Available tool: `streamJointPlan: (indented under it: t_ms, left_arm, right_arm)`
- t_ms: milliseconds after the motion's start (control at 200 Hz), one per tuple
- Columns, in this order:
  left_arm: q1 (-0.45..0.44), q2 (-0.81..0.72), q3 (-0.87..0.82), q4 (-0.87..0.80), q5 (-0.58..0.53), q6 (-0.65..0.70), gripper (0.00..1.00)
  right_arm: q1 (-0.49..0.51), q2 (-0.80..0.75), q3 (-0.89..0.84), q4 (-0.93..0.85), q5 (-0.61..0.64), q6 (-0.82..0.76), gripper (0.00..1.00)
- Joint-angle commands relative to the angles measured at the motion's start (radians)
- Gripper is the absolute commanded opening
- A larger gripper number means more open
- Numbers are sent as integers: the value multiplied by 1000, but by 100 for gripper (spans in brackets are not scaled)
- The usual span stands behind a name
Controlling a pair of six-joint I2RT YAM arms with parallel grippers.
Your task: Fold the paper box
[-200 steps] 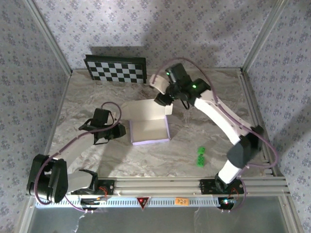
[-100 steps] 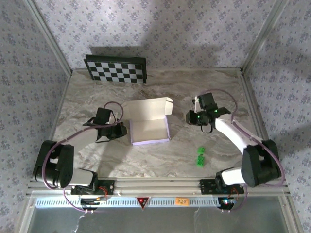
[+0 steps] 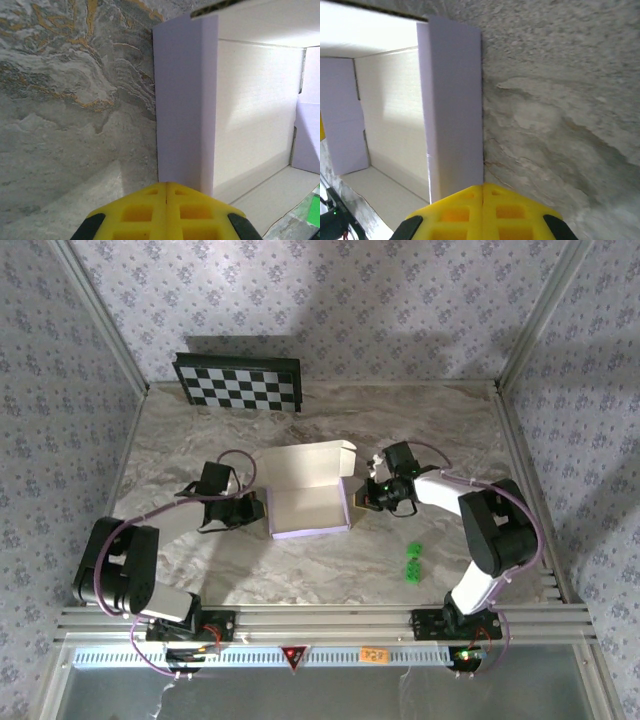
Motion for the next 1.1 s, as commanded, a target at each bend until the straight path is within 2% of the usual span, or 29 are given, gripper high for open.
streamJointPlan:
  t_ms: [0, 635, 1094]
  left_arm:
    - [-3, 23, 43, 23, 36, -9, 0]
    - [-53, 71, 86, 13, 43, 2, 0]
    - [-115, 144, 105, 10, 47, 0, 0]
  right_arm:
    - [8, 29, 23, 53, -56, 31, 5]
    - [90, 94, 66, 92, -114, 54, 4]
    - [97, 103, 76, 73, -123, 37, 4]
